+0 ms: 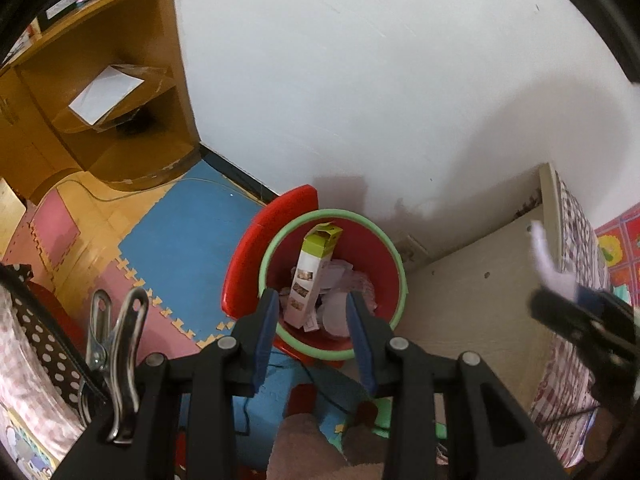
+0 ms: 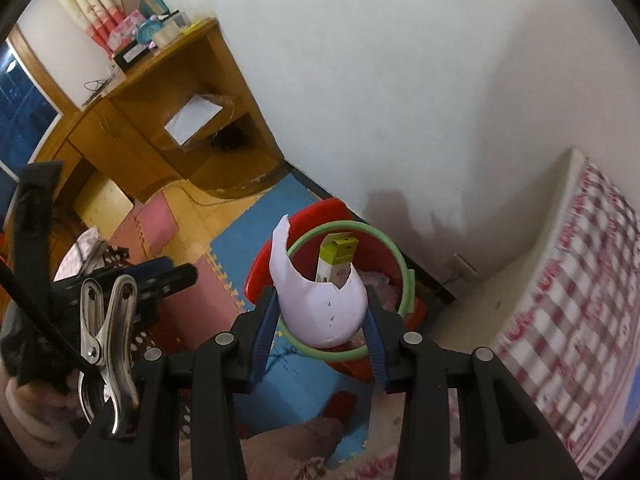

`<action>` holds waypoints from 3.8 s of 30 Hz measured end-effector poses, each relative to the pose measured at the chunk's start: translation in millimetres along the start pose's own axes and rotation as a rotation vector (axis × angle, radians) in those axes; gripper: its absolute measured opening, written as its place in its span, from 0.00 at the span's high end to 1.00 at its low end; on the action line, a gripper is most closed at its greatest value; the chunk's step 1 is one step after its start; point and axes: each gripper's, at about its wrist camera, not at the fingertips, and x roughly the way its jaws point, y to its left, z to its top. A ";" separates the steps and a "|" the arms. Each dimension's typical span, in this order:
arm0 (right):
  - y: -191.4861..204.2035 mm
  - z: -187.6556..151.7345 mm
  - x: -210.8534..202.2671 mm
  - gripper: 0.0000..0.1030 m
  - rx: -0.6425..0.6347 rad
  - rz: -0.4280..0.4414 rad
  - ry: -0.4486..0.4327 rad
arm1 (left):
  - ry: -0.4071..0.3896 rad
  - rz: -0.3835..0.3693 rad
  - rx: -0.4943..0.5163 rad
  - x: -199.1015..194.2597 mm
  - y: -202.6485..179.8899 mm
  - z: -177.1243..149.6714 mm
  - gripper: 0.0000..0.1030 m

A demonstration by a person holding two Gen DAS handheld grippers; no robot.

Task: Collect trash
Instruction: 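Open the left tool above the red bucket to drop the clear bag, then open the right tool above the red bucket to drop the pink piece, then swing both open tools back from the bucket to the bed, then lower both open tools onto the teal wipes package on the bed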

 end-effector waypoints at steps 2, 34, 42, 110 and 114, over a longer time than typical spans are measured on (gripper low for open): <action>-1.5 3.5 5.8 0.59 0.007 0.011 0.004 | -0.006 0.005 -0.007 -3.7 2.6 -1.4 0.64; 19.5 -23.4 -66.1 0.52 0.045 0.050 -0.165 | -0.073 -0.039 0.117 -40.8 -25.2 10.9 0.65; 16.6 -49.2 -93.8 0.52 0.058 0.082 -0.199 | -0.083 -0.042 0.153 -52.5 -42.4 4.4 0.65; -277.0 -394.3 -395.8 0.52 0.751 -0.323 -0.531 | -0.133 -0.343 0.710 -152.5 -468.4 -190.6 0.64; -303.8 -380.0 -396.2 0.52 0.764 -0.331 -0.546 | -0.117 -0.345 0.722 -137.9 -495.2 -173.5 0.64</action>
